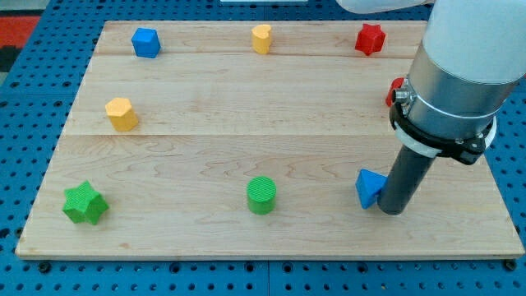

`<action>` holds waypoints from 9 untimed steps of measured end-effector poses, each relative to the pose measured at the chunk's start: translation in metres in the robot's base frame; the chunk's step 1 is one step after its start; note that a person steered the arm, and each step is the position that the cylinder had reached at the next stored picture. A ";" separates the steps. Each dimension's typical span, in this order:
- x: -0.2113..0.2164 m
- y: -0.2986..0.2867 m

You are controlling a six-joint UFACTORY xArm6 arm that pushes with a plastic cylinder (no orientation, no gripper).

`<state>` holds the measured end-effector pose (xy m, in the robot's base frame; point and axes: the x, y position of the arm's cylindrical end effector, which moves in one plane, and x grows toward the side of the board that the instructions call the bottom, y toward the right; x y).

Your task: Move the green blocks closer

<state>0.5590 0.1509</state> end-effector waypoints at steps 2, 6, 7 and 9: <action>0.008 -0.030; -0.020 -0.230; -0.020 -0.253; 0.035 -0.321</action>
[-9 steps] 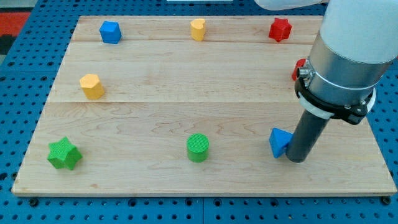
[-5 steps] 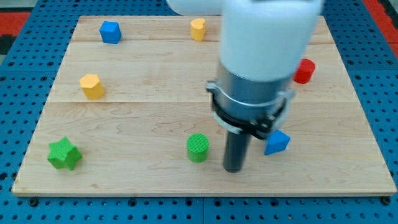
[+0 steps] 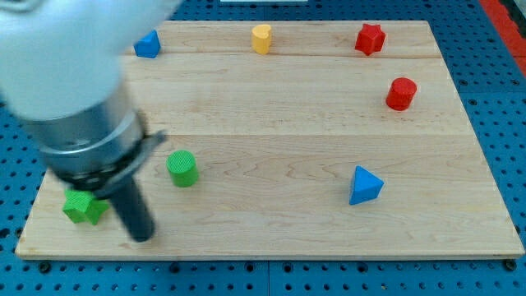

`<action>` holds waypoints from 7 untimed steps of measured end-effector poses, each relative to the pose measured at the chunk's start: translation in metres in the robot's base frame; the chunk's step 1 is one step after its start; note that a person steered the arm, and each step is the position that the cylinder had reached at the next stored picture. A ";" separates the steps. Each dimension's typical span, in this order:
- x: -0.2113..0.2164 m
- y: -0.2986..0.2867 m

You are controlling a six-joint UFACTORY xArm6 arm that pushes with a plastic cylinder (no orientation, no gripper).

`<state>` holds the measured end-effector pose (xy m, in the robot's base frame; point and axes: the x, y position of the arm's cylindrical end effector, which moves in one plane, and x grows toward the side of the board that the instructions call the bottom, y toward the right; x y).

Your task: Move the green blocks closer

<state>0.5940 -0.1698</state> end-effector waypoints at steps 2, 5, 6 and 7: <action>-0.028 -0.074; -0.077 -0.014; -0.058 -0.009; -0.053 0.044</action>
